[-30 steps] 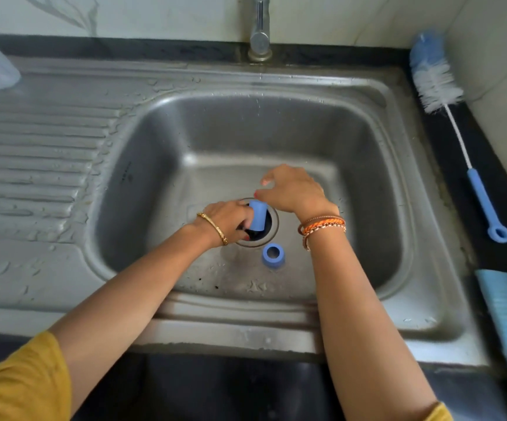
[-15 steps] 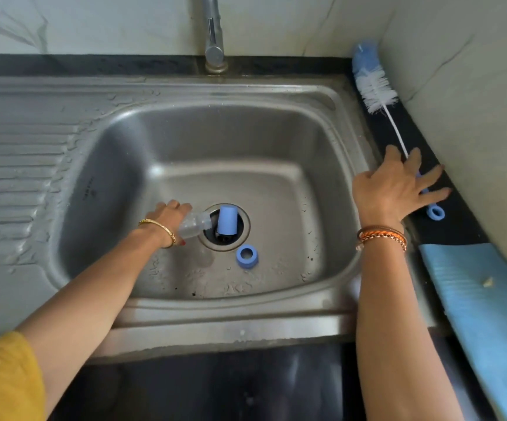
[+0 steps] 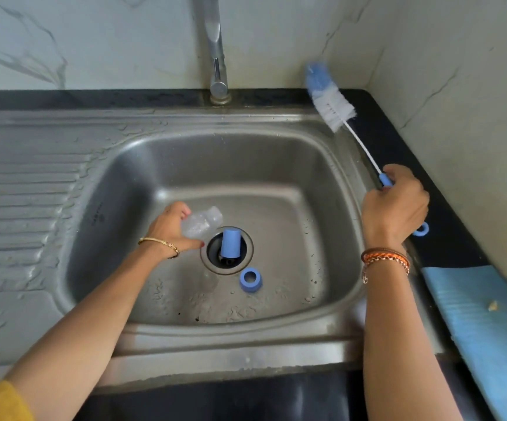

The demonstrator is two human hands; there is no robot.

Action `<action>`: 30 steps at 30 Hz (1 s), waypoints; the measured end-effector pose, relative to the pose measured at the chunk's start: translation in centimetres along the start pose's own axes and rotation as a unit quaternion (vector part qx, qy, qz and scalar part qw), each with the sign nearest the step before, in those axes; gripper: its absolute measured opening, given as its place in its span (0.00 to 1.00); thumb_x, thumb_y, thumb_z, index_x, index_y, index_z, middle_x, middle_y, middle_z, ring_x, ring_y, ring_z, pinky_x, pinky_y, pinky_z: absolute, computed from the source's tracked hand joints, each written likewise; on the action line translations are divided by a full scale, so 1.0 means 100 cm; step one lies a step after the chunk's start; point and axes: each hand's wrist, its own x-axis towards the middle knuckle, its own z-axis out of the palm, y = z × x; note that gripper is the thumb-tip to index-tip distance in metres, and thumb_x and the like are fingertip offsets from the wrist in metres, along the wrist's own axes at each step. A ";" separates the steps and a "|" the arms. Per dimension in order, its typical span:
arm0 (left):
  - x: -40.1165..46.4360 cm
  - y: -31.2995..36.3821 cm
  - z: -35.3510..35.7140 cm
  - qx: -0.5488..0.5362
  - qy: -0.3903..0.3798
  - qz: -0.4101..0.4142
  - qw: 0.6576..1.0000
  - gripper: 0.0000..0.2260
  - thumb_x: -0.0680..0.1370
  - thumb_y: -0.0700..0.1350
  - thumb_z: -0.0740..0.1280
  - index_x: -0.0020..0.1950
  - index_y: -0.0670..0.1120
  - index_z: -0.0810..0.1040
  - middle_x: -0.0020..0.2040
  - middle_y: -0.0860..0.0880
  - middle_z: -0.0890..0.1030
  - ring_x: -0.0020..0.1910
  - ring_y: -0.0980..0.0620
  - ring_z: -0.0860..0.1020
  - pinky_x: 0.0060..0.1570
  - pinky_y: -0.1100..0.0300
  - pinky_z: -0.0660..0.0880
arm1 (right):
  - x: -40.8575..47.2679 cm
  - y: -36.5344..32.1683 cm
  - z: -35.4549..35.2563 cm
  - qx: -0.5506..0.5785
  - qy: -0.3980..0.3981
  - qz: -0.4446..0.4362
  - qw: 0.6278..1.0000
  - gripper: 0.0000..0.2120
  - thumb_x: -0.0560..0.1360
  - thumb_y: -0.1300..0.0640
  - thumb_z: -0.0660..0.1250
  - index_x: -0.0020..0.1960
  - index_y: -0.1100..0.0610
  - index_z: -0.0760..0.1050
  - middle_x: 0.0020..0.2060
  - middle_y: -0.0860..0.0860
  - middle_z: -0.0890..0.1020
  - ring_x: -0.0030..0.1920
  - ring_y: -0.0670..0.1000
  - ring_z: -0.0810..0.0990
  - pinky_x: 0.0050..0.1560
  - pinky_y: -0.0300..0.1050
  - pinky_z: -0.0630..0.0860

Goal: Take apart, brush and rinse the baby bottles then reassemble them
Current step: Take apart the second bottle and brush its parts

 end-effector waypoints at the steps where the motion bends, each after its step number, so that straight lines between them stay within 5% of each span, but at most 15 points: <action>1: -0.001 0.005 -0.006 -0.048 0.035 -0.005 0.998 0.27 0.61 0.42 0.80 0.55 0.43 0.72 0.53 0.47 0.73 0.52 0.48 0.73 0.47 0.60 0.67 | -0.002 -0.003 0.001 0.032 -0.001 -0.007 0.999 0.21 0.72 0.72 0.56 0.61 0.58 0.75 0.55 0.59 0.79 0.55 0.60 0.74 0.47 0.41 0.60; 4: -0.004 0.021 -0.030 -0.251 0.116 -0.055 0.959 0.21 0.62 0.41 0.79 0.51 0.48 0.75 0.49 0.51 0.75 0.47 0.52 0.73 0.38 0.63 0.69 | -0.011 -0.013 0.003 0.093 -0.007 -0.052 0.994 0.17 0.75 0.67 0.57 0.60 0.57 0.76 0.52 0.58 0.80 0.53 0.60 0.76 0.44 0.40 0.61; 7: -0.007 0.030 -0.059 -0.486 0.148 -0.066 0.859 0.15 0.64 0.42 0.75 0.45 0.53 0.74 0.44 0.53 0.76 0.42 0.52 0.75 0.35 0.61 0.70 | -0.023 -0.019 0.005 0.127 -0.001 -0.136 0.983 0.16 0.75 0.56 0.55 0.55 0.56 0.78 0.39 0.60 0.81 0.40 0.60 0.77 0.39 0.41 0.62; 10: -0.013 0.028 -0.084 -0.614 0.196 -0.079 0.761 0.12 0.66 0.42 0.71 0.43 0.51 0.70 0.44 0.53 0.76 0.40 0.54 0.76 0.37 0.59 0.73 | -0.026 -0.020 0.005 0.121 -0.048 -0.158 0.979 0.27 0.69 0.36 0.51 0.44 0.56 0.78 0.29 0.55 0.74 0.34 0.57 0.71 0.38 0.43 0.64; 14: -0.015 0.012 -0.100 -0.671 0.256 -0.057 0.693 0.11 0.71 0.38 0.70 0.46 0.51 0.72 0.46 0.53 0.77 0.43 0.53 0.77 0.40 0.60 0.76 | -0.017 -0.010 0.000 0.027 -0.059 -0.139 0.988 0.36 0.65 0.28 0.52 0.32 0.63 0.72 0.27 0.57 0.70 0.34 0.58 0.68 0.38 0.45 0.63; 18: -0.008 0.000 -0.106 -0.700 0.276 -0.072 0.655 0.10 0.72 0.40 0.71 0.49 0.46 0.73 0.47 0.50 0.78 0.46 0.54 0.79 0.43 0.61 0.77 | -0.020 -0.011 0.003 -0.010 -0.177 -0.181 0.967 0.30 0.72 0.36 0.62 0.26 0.60 0.66 0.23 0.52 0.69 0.36 0.62 0.73 0.36 0.46 0.64; 22: -0.003 0.000 -0.107 -0.716 0.319 -0.099 0.613 0.05 0.77 0.42 0.67 0.45 0.47 0.71 0.44 0.51 0.77 0.46 0.55 0.78 0.49 0.61 0.78 | -0.031 -0.023 0.008 -0.025 -0.205 -0.242 0.948 0.29 0.72 0.40 0.64 0.23 0.58 0.62 0.21 0.51 0.68 0.32 0.58 0.69 0.29 0.42 0.61; 26: 0.003 -0.010 -0.115 -0.738 0.390 -0.108 0.540 0.05 0.76 0.42 0.68 0.43 0.46 0.73 0.43 0.50 0.78 0.44 0.54 0.79 0.40 0.65 0.77 | -0.032 -0.025 0.007 -0.037 -0.208 -0.260 0.942 0.29 0.72 0.41 0.65 0.23 0.58 0.60 0.20 0.51 0.67 0.29 0.56 0.68 0.28 0.39 0.59; 30: 0.008 -0.012 -0.116 -0.724 0.410 -0.103 0.545 0.03 0.75 0.40 0.69 0.44 0.46 0.75 0.43 0.49 0.79 0.44 0.53 0.80 0.40 0.64 0.77 | -0.033 -0.025 0.010 -0.050 -0.203 -0.279 0.937 0.28 0.71 0.41 0.66 0.22 0.56 0.61 0.19 0.49 0.67 0.28 0.55 0.68 0.28 0.39 0.58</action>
